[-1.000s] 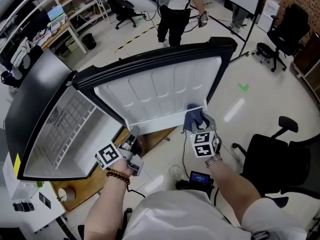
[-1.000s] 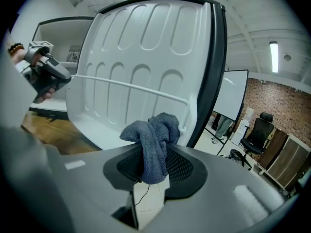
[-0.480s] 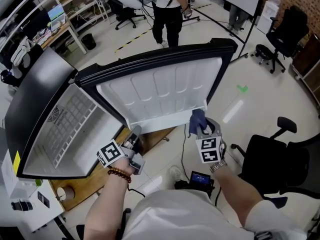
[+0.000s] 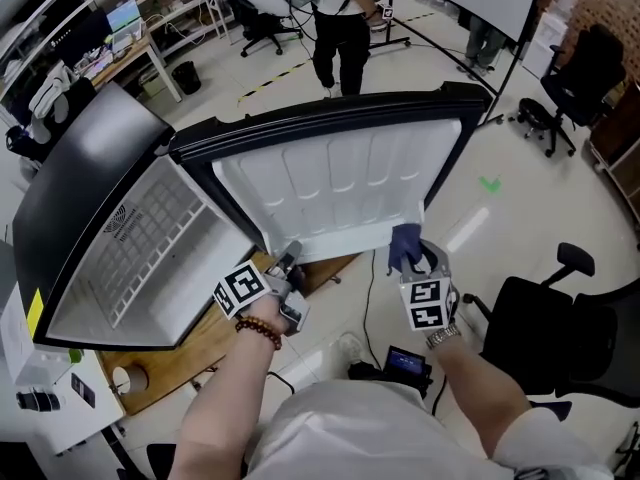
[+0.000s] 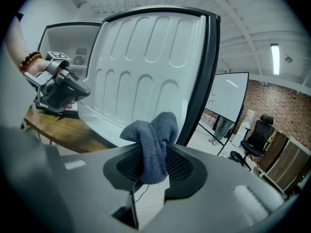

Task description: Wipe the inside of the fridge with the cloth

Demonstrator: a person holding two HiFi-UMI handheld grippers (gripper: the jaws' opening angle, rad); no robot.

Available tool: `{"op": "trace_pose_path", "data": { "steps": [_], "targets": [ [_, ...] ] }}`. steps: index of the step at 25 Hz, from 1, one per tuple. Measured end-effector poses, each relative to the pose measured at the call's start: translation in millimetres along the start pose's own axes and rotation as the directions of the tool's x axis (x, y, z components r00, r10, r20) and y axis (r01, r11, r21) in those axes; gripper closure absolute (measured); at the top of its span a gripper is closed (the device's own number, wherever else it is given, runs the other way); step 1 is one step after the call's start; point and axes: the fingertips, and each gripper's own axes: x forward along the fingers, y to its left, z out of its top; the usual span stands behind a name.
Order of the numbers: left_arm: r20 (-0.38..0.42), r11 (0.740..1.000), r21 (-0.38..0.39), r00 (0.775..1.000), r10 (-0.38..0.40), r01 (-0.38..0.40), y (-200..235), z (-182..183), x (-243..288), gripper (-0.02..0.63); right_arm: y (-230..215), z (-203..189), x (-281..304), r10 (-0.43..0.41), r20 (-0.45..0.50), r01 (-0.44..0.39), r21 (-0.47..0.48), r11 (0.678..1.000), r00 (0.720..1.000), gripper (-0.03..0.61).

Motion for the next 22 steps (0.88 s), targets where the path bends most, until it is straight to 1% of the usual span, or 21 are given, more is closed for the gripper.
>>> {"op": "trace_pose_path", "data": {
  "steps": [3, 7, 9, 12, 13, 15, 17, 22],
  "targets": [
    [-0.021, 1.000, 0.014, 1.000, 0.000, 0.001, -2.1, -7.6, 2.8, 0.612, 0.4, 1.1, -0.1, 0.003, 0.003, -0.003, 0.001, 1.000, 1.000, 0.468],
    [-0.032, 0.999, 0.021, 0.999, 0.025, -0.024, 5.4, -14.0, -1.5, 0.612, 7.6, 8.4, -5.4, 0.023, 0.019, -0.023, -0.002, 1.000, 1.000, 0.468],
    [-0.042, 0.998, 0.037, 0.998, 0.046, -0.045, 9.3, -17.4, -5.2, 0.612, 15.8, 12.6, -8.6, 0.043, 0.030, -0.043, -0.008, 0.999, 0.999, 0.468],
    [-0.070, 0.992, 0.090, 0.993, 0.098, -0.091, 15.9, -25.1, -11.4, 0.612, 29.9, 19.5, -12.7, 0.078, 0.048, -0.077, -0.018, 0.997, 0.996, 0.468],
    [-0.073, 0.989, 0.098, 0.991, 0.116, -0.109, 19.4, -26.9, -13.3, 0.598, 34.8, 21.3, -13.8, 0.090, 0.052, -0.089, -0.023, 0.996, 0.995, 0.468],
    [-0.064, 0.987, 0.085, 0.988, 0.144, -0.138, 27.4, -27.3, -16.6, 0.557, 45.1, 23.8, -15.8, 0.115, 0.058, -0.113, -0.033, 0.993, 0.992, 0.468],
    [-0.046, 0.986, 0.056, 0.986, 0.158, -0.156, 34.4, -24.7, -18.3, 0.532, 55.2, 26.2, -17.8, 0.139, 0.064, -0.137, -0.045, 0.990, 0.988, 0.468],
    [0.001, 0.987, 0.009, 0.987, 0.162, -0.162, 40.8, -14.2, -16.0, 0.512, 77.4, 37.0, -26.5, 0.198, 0.086, -0.192, -0.079, 0.978, 0.976, 0.468]
  ]
}}
